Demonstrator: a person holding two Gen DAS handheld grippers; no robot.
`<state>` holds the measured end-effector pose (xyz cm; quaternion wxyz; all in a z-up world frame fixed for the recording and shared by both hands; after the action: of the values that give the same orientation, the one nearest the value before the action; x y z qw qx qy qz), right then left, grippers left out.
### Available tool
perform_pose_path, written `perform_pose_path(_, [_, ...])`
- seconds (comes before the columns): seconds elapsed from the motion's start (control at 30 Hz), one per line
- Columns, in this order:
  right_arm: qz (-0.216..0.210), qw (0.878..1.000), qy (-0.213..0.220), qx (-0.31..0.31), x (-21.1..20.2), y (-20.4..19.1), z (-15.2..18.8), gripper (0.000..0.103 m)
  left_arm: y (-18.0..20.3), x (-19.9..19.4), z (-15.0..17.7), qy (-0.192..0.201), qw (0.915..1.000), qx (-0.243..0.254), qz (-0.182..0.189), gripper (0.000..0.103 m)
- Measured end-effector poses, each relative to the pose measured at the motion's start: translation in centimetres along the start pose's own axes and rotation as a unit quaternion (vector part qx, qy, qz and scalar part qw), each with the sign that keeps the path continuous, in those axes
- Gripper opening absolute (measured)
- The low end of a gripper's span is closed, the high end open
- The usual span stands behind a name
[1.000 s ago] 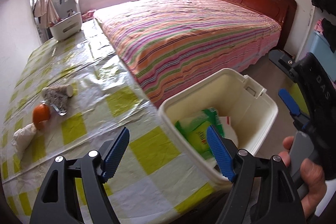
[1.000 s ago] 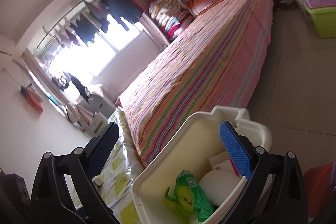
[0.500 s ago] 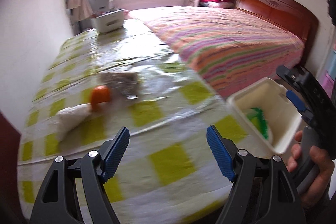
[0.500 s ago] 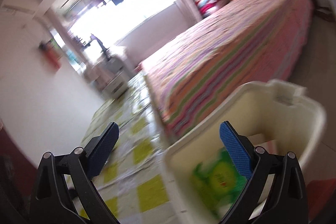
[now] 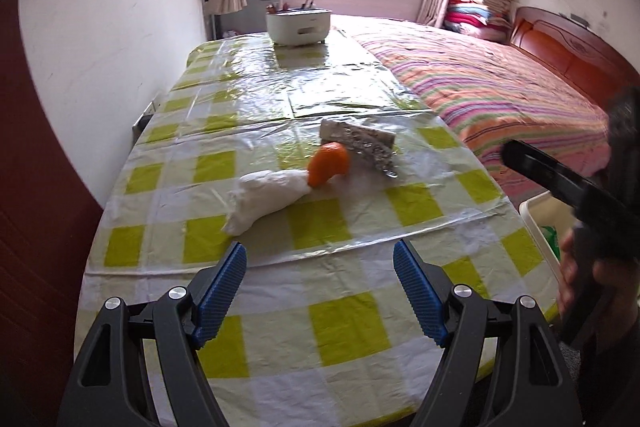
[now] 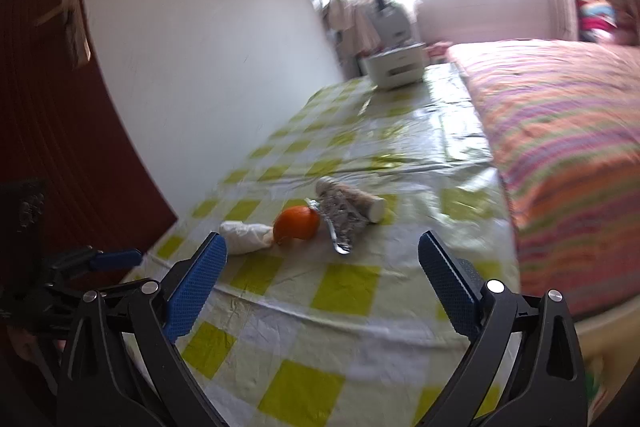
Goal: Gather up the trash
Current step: 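Move the right tool to the silver pill blister pack and grasp it, then grasp the crumpled white tissue with the left gripper while right holds the blister pack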
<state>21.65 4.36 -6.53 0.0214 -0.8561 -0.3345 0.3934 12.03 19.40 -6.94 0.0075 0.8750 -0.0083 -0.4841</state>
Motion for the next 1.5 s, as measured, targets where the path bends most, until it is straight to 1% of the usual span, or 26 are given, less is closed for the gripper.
perform_pose_path(0.1, [0.023, 0.999, -0.031, -0.033, 2.0, -0.1, -1.2, 0.094, -0.8, -0.1, 0.4, -0.002, 1.0000, -0.008, 0.002, 0.074])
perform_pose_path(0.17, [0.043, 0.996, -0.055, -0.062, 3.5, 0.0, -1.5, 0.090, -1.3, -0.1, 0.6, -0.004, 0.9999, -0.016, 0.003, 0.074])
perform_pose_path(0.2, [0.051, 0.994, -0.065, -0.076, 4.1, -0.1, -1.6, 0.082, -1.5, -0.1, 0.7, -0.005, 0.9998, -0.019, 0.005, 0.074])
perform_pose_path(0.23, [0.052, 0.992, -0.079, -0.087, 4.9, 0.0, -1.6, 0.071, -1.8, -0.1, 0.9, -0.007, 0.9997, -0.023, 0.006, 0.074])
perform_pose_path(0.3, [0.041, 0.988, -0.111, -0.097, 6.9, -0.2, -1.1, 0.061, -2.2, 0.0, 1.0, -0.009, 0.9995, -0.028, 0.007, 0.074])
perform_pose_path(0.43, [0.038, 0.982, -0.148, -0.111, 10.0, 0.4, -0.8, 0.061, -2.6, -0.1, 1.3, -0.009, 0.9993, -0.034, 0.011, 0.074])
perform_pose_path(0.57, [0.051, 0.978, -0.165, -0.119, 11.6, 1.1, -1.5, 0.061, -3.0, -0.1, 1.5, -0.009, 0.9992, -0.038, 0.011, 0.074])
perform_pose_path(0.63, [0.045, 0.977, -0.175, -0.109, 12.3, 1.8, -1.8, 0.061, -3.2, 0.1, 1.6, -0.012, 0.9991, -0.039, 0.010, 0.074])
perform_pose_path(0.73, [0.049, 0.976, -0.183, -0.104, 13.4, 2.5, -2.0, 0.061, -3.4, 0.4, 1.8, -0.015, 0.9989, -0.042, 0.013, 0.074])
perform_pose_path(0.8, [0.045, 0.976, -0.187, -0.104, 13.6, 2.2, -2.0, 0.061, -3.6, 0.6, 1.9, -0.018, 0.9989, -0.042, 0.013, 0.074])
perform_pose_path(0.93, [0.050, 0.972, -0.207, -0.102, 14.7, 1.9, -1.1, 0.051, -3.9, 1.1, 2.0, -0.023, 0.9986, -0.044, 0.014, 0.074])
perform_pose_path(1.0, [0.049, 0.971, -0.213, -0.095, 15.1, 2.0, -0.9, 0.049, -4.0, 1.2, 2.0, -0.025, 0.9985, -0.046, 0.015, 0.074])
perform_pose_path(1.03, [0.045, 0.972, -0.212, -0.091, 15.2, 2.0, -1.0, 0.042, -4.0, 1.2, 2.0, -0.026, 0.9985, -0.046, 0.014, 0.074])
perform_pose_path(1.07, [0.043, 0.973, -0.211, -0.086, 15.2, 2.0, -1.2, 0.038, -4.0, 1.3, 2.0, -0.027, 0.9985, -0.046, 0.014, 0.074])
perform_pose_path(1.33, [0.040, 0.978, -0.194, -0.067, 14.7, 2.2, -1.9, 0.037, -4.1, 1.7, 2.3, -0.035, 0.9982, -0.047, 0.010, 0.074])
perform_pose_path(1.5, [0.027, 0.983, -0.173, -0.056, 12.8, 1.9, -2.4, 0.037, -3.9, 1.6, 2.0, -0.032, 0.9985, -0.044, 0.007, 0.074])
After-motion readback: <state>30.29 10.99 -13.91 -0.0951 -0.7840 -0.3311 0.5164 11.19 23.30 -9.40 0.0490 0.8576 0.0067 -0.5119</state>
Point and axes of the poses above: each gripper's, at about its wrist camera, not at the fingertips, and x roughly the way its jaws point, y to its right, z to its underside, the point moved 8 cm from there along x, roughly the way its jaws point, and after that the axes turned 13 degrees about -y, right-handed, at the moved point
